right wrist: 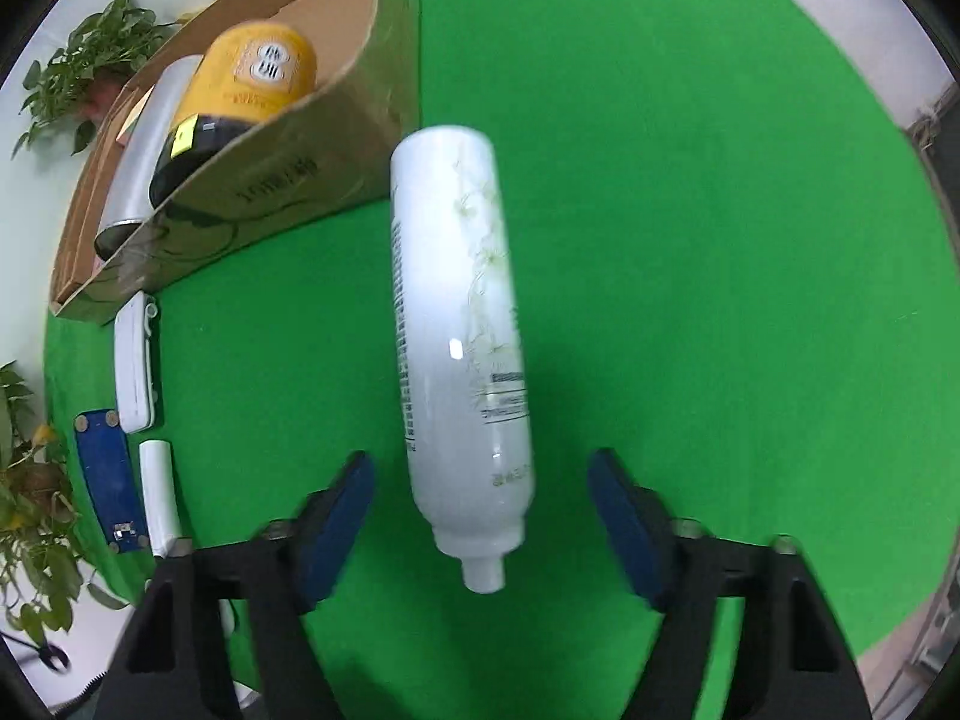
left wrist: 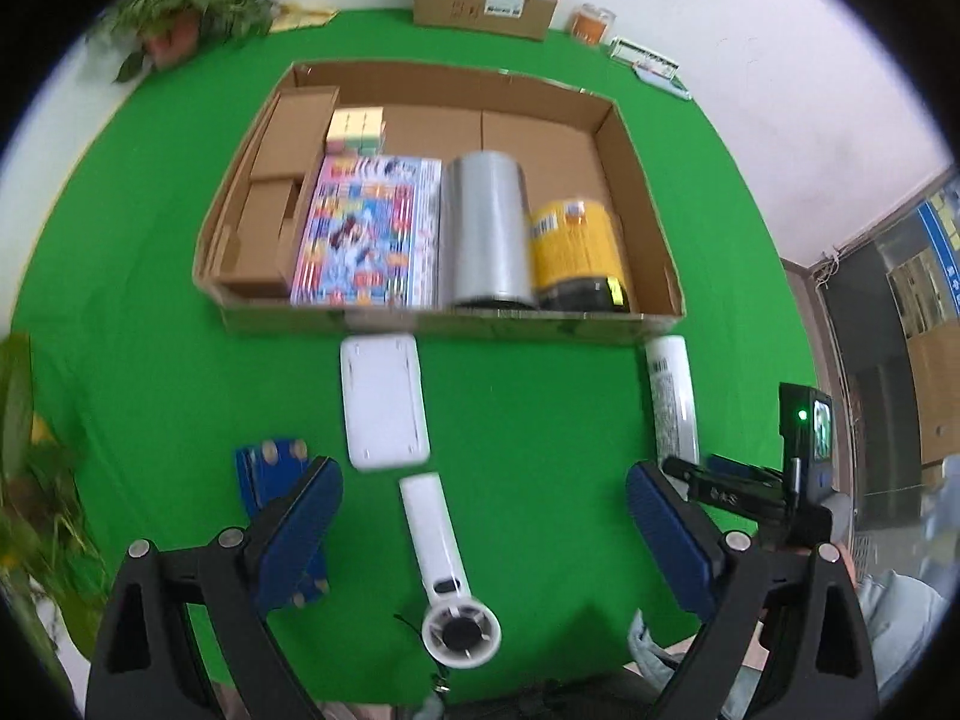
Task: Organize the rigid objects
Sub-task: 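Grasp the white spray bottle on the floor with the left tool, then carry the bottle into the box and stand it beside the yellow can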
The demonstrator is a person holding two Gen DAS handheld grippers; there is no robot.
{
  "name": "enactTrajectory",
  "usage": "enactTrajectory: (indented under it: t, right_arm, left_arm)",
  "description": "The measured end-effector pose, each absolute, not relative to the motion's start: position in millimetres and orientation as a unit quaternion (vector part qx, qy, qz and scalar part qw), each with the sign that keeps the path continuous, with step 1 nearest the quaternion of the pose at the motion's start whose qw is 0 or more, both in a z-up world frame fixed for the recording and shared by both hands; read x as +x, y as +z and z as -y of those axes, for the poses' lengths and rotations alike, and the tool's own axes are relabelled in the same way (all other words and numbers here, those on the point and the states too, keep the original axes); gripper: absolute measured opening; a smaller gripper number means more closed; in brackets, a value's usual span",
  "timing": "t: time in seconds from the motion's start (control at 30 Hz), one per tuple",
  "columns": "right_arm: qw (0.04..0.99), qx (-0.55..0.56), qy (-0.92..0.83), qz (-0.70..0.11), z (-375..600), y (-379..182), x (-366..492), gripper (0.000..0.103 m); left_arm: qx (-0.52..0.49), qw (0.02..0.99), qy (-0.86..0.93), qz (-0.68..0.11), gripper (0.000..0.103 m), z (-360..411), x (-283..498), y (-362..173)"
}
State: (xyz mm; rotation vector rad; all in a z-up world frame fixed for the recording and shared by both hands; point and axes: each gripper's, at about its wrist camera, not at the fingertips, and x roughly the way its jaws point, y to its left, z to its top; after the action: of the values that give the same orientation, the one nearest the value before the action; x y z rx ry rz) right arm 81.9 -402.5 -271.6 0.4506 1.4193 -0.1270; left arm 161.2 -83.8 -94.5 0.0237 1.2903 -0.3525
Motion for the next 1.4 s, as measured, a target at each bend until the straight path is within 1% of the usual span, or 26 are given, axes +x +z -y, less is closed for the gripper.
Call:
enactTrajectory:
  t: [0.03, 0.2, 0.37, 0.43, 0.47, 0.5, 0.53, 0.57, 0.67, 0.8, 0.83, 0.87, 0.93, 0.97, 1.0, 1.03, 1.07, 1.1, 1.13, 1.17, 1.2, 1.23, 1.27, 1.3, 1.4]
  right_arm:
    - [0.738, 0.208, -0.05, -0.64, 403.2, -273.4, 81.3, 0.043]
    - [0.767, 0.181, -0.02, -0.615, 401.8, -273.3, 61.0, 0.042]
    - [0.766, 0.144, 0.015, -0.626, 392.8, -270.1, 10.7, 0.042]
    - [0.759, 0.154, 0.028, -0.632, 389.3, -268.0, -7.9, 0.044]
    - [0.76, 0.162, 0.034, -0.629, 385.6, -263.6, -15.4, 0.048]
    - [0.765, 0.169, 0.04, -0.62, 384.6, -259.4, -23.6, 0.055]
    - [0.772, 0.171, 0.035, -0.611, 384.1, -255.0, -28.6, 0.073]
    - [0.778, 0.174, 0.029, -0.602, 384.3, -251.3, -31.1, 0.087]
    - [0.79, 0.221, 0.034, -0.57, 390.5, -241.8, -35.8, 0.088]
    - [0.774, 0.238, 0.061, -0.583, 381.9, -249.3, -21.8, 0.087]
    - [0.769, 0.238, 0.071, -0.589, 371.4, -255.0, -17.8, 0.086]
    - [0.763, 0.239, 0.08, -0.595, 365.6, -258.2, -17.0, 0.081]
    - [0.753, 0.253, 0.093, -0.6, 349.9, -260.5, -12.0, 0.074]
    - [0.753, 0.26, 0.098, -0.596, 342.2, -260.4, -7.4, 0.073]
    - [0.756, 0.259, 0.096, -0.593, 339.4, -258.3, -9.4, 0.073]
    - [0.756, 0.248, 0.086, -0.599, 336.0, -259.1, -9.7, 0.073]
    - [0.753, 0.238, 0.078, -0.608, 333.3, -262.3, -8.9, 0.073]
    - [0.747, 0.231, 0.071, -0.619, 331.3, -267.6, -7.2, 0.073]
    - [0.743, 0.224, 0.066, -0.628, 329.7, -273.4, -5.1, 0.07]
    - [0.741, 0.213, 0.059, -0.635, 327.2, -278.2, -1.9, 0.064]
    - [0.735, 0.202, 0.053, -0.645, 324.5, -284.4, 1.8, 0.059]
    - [0.731, 0.209, 0.061, -0.647, 322.0, -287.3, 4.6, 0.05]
    - [0.727, 0.22, 0.071, -0.647, 320.1, -288.9, 6.3, 0.043]
    - [0.725, 0.218, 0.071, -0.649, 317.0, -288.1, 8.2, 0.043]
    - [0.726, 0.202, 0.07, -0.654, 308.5, -278.4, 14.0, 0.042]
  left_arm:
    - [0.013, 0.784, -0.16, -0.6, 0.096, 84.0, 157.2, -95.4]
    - [0.004, 0.781, -0.162, -0.603, 0.095, 84.1, 148.8, -94.6]
    - [0.005, 0.761, -0.202, -0.617, 0.095, 102.1, 144.5, -106.4]
    - [0.008, 0.743, -0.225, -0.63, 0.095, 115.4, 140.2, -118.4]
    - [0.004, 0.732, -0.236, -0.638, 0.095, 122.4, 137.9, -125.8]
    - [-0.009, 0.718, -0.251, -0.649, 0.095, 129.6, 137.0, -134.5]
    - [-0.02, 0.708, -0.261, -0.656, 0.095, 134.3, 137.0, -140.7]
    - [-0.034, 0.692, -0.273, -0.667, 0.095, 141.9, 136.9, -150.0]
    - [-0.045, 0.658, -0.299, -0.69, 0.095, 168.3, 138.1, -180.4]
    - [-0.058, 0.627, -0.305, -0.715, 0.095, 191.6, 143.4, -215.8]
    - [-0.063, 0.619, -0.305, -0.721, 0.095, 196.0, 144.6, -224.6]
    - [-0.069, 0.61, -0.305, -0.728, 0.094, 201.5, 146.1, -236.2]
    - [-0.072, 0.601, -0.301, -0.737, 0.089, 206.9, 146.5, -250.9]
    - [-0.074, 0.596, -0.302, -0.74, 0.089, 209.7, 146.1, -257.7]
    - [-0.074, 0.592, -0.304, -0.743, 0.086, 211.9, 145.1, -264.7]
    - [-0.069, 0.59, -0.303, -0.745, 0.078, 213.3, 144.1, -269.6]
    - [-0.062, 0.587, -0.296, -0.751, 0.074, 214.2, 143.6, -276.3]
    - [-0.062, 0.585, -0.292, -0.754, 0.067, 213.5, 143.3, -280.4]
    - [-0.066, 0.584, -0.283, -0.758, 0.064, 211.4, 143.1, -284.4]
    - [-0.069, 0.585, -0.275, -0.76, 0.063, 209.4, 143.1, -286.1]
    - [-0.076, 0.586, -0.271, -0.76, 0.059, 207.4, 142.8, -287.4]
    - [-0.083, 0.583, -0.268, -0.762, 0.053, 205.4, 141.4, -290.2]
    - [-0.08, 0.581, -0.265, -0.766, 0.05, 205.1, 141.3, -291.6]
    - [-0.075, 0.579, -0.263, -0.768, 0.044, 205.1, 140.4, -293.0]
    - [-0.075, 0.582, -0.268, -0.764, 0.043, 202.3, 143.8, -284.2]
